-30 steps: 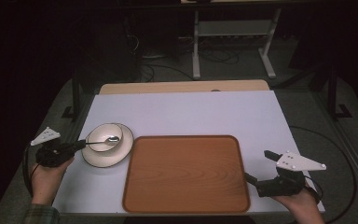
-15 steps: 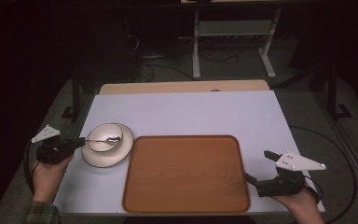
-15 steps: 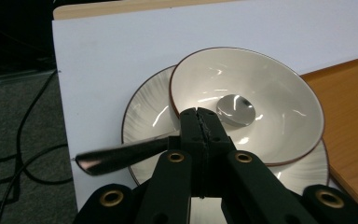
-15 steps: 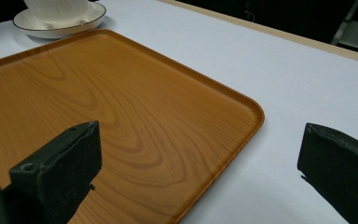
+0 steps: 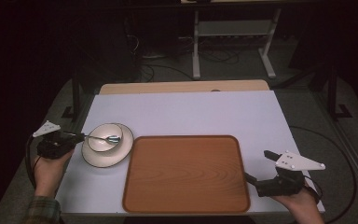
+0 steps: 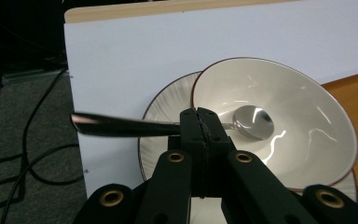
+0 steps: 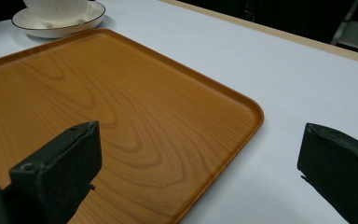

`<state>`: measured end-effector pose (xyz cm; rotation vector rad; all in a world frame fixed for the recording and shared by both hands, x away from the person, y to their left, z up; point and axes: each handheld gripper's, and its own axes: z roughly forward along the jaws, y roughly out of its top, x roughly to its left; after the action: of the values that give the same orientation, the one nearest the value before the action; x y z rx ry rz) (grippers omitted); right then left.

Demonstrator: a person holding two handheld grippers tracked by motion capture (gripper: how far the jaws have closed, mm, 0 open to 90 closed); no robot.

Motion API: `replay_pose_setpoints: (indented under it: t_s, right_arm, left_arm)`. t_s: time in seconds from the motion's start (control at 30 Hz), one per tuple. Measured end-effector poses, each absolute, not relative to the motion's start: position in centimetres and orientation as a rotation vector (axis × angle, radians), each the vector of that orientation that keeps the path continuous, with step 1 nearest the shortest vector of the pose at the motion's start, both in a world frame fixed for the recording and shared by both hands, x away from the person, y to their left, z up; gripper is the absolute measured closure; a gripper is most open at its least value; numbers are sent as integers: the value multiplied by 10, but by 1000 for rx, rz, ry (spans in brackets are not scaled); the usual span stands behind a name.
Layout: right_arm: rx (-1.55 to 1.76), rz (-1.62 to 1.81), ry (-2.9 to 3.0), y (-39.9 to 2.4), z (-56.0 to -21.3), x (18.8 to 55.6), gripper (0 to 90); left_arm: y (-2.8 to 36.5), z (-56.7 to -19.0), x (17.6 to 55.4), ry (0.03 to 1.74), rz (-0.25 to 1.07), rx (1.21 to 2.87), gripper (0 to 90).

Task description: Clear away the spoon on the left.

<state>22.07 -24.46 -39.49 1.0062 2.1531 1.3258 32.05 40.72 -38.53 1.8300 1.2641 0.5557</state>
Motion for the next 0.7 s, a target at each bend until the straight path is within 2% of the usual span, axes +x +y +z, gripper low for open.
replay_pose_setpoints:
  t_s: [0.7]
  right_arm:
    - [1011,1317,2154,-245,-395,221,0]
  left_arm:
    - [410,-389,340,1275,562,1814,900]
